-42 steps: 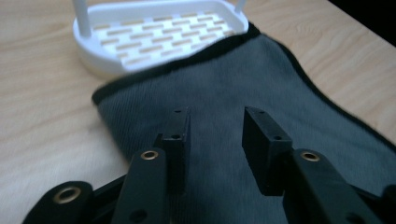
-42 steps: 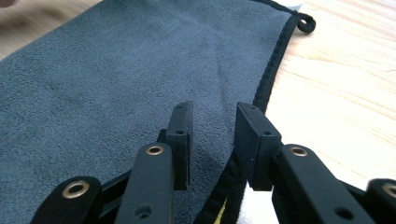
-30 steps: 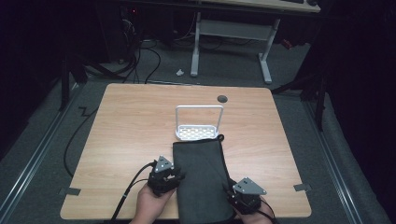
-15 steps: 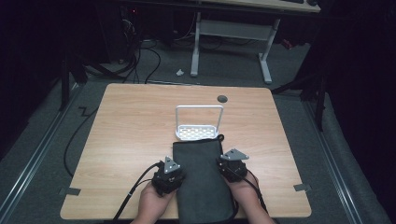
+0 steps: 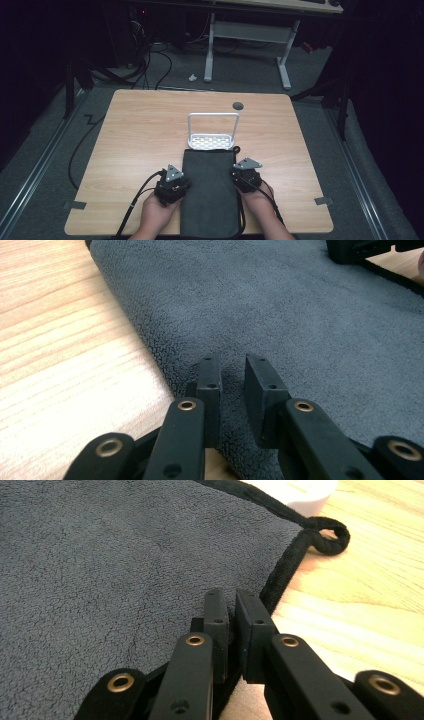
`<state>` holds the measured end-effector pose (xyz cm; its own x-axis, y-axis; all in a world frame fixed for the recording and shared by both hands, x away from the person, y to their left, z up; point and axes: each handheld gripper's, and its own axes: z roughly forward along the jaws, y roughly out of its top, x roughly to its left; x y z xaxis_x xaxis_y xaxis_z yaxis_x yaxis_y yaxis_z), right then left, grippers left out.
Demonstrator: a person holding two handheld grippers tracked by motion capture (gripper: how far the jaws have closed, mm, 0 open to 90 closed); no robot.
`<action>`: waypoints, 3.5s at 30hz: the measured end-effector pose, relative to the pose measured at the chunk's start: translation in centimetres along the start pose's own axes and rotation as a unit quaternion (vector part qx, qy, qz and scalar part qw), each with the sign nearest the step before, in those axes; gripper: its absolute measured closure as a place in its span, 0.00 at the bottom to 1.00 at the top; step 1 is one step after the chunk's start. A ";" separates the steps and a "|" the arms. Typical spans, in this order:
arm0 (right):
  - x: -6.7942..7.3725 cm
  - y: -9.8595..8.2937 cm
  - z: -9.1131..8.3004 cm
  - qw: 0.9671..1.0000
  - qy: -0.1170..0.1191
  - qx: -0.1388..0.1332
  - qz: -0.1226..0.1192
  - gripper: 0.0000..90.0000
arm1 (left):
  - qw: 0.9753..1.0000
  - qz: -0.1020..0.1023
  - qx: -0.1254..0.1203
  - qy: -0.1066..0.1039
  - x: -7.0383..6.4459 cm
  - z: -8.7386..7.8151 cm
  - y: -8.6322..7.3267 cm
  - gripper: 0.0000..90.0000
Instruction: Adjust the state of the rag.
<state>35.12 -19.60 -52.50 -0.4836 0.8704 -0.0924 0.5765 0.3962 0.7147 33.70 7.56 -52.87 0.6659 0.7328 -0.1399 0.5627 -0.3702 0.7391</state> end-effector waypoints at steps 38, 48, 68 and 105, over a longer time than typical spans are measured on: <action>3.2 -4.2 -4.2 0.999 0.025 -0.025 -0.029 0.91 | 0.997 0.009 -0.015 -0.075 -1.5 -4.0 -2.2 0.80; 3.1 -4.3 -4.1 0.999 0.030 -0.029 -0.027 0.90 | 0.997 -0.061 -0.046 -0.027 3.5 -1.0 1.1 0.56; 1.3 -3.8 -4.8 0.998 0.022 -0.045 0.026 0.68 | 0.994 -0.097 -0.025 -0.042 3.9 1.8 1.2 0.90; 1.9 -0.3 -1.8 0.995 0.036 -0.064 0.061 0.88 | 0.993 -0.086 -0.071 -0.030 3.1 0.6 0.9 0.91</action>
<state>32.88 -18.59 -51.64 -0.4643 0.8844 0.0470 0.5477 0.2450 0.8000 36.58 9.14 -52.99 0.5966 0.7410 -0.3082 0.5991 -0.1556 0.7854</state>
